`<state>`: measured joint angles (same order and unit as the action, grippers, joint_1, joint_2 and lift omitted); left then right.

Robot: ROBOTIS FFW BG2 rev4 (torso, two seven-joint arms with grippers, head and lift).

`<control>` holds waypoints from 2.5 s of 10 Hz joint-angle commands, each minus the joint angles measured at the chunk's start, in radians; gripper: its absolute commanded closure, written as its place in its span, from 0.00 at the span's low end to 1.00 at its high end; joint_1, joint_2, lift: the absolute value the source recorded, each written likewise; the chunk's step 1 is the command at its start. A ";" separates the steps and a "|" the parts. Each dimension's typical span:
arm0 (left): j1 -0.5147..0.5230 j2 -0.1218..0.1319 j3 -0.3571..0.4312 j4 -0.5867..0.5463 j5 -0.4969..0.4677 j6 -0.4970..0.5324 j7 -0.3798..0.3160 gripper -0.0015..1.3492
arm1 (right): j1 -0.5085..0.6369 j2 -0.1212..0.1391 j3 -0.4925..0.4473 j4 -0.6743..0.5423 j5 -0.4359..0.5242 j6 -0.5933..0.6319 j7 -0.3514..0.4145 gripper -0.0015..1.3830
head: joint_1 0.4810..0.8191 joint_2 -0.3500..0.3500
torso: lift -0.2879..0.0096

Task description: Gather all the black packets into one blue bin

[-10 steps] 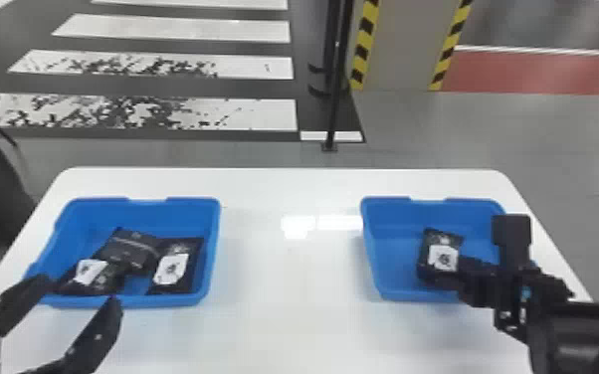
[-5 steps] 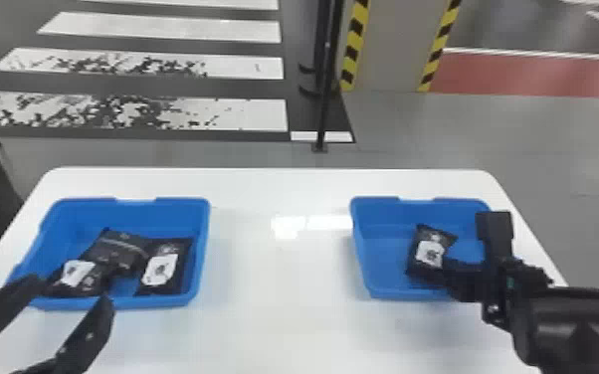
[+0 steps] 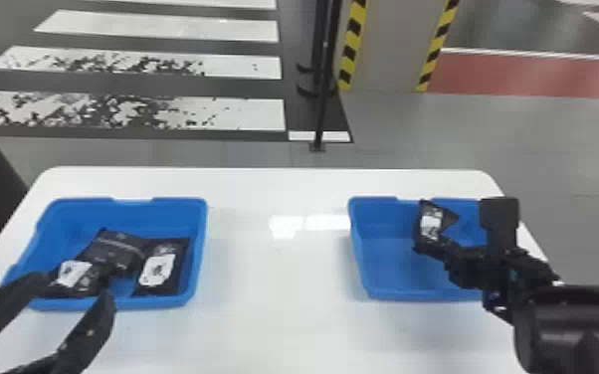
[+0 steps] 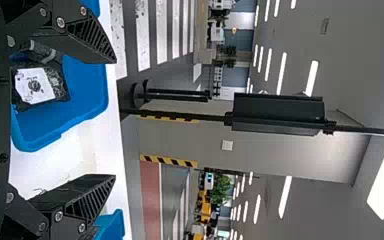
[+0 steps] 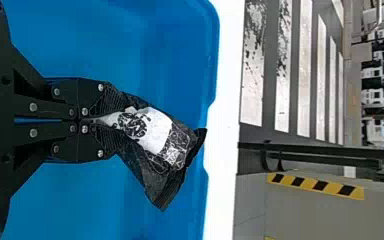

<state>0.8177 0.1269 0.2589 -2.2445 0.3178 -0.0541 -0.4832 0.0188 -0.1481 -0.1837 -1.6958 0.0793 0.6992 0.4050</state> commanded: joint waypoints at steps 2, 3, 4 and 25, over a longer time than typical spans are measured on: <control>-0.045 0.039 -0.030 0.000 0.077 0.123 -0.025 0.17 | 0.138 0.004 0.012 -0.293 0.104 -0.005 0.000 0.93 | 0.63 0.36 | 0.60; -0.081 0.056 -0.052 0.000 0.131 0.196 -0.046 0.17 | 0.190 0.002 0.046 -0.387 0.116 -0.010 0.000 0.93 | 0.63 0.34 | 0.60; -0.126 0.073 -0.073 0.000 0.187 0.285 -0.064 0.17 | 0.239 -0.004 0.100 -0.460 0.122 -0.019 0.000 0.93 | 0.63 0.33 | 0.60; -0.661 0.129 -0.478 0.402 0.584 0.140 -0.103 0.89 | 0.416 -0.076 0.445 -0.750 0.142 -0.100 0.063 0.26 | 0.63 0.50 | 0.60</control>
<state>0.1546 0.2578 -0.2334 -1.8417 0.9013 0.1119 -0.5863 0.4205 -0.2325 0.2910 -2.4557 0.2428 0.6051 0.4677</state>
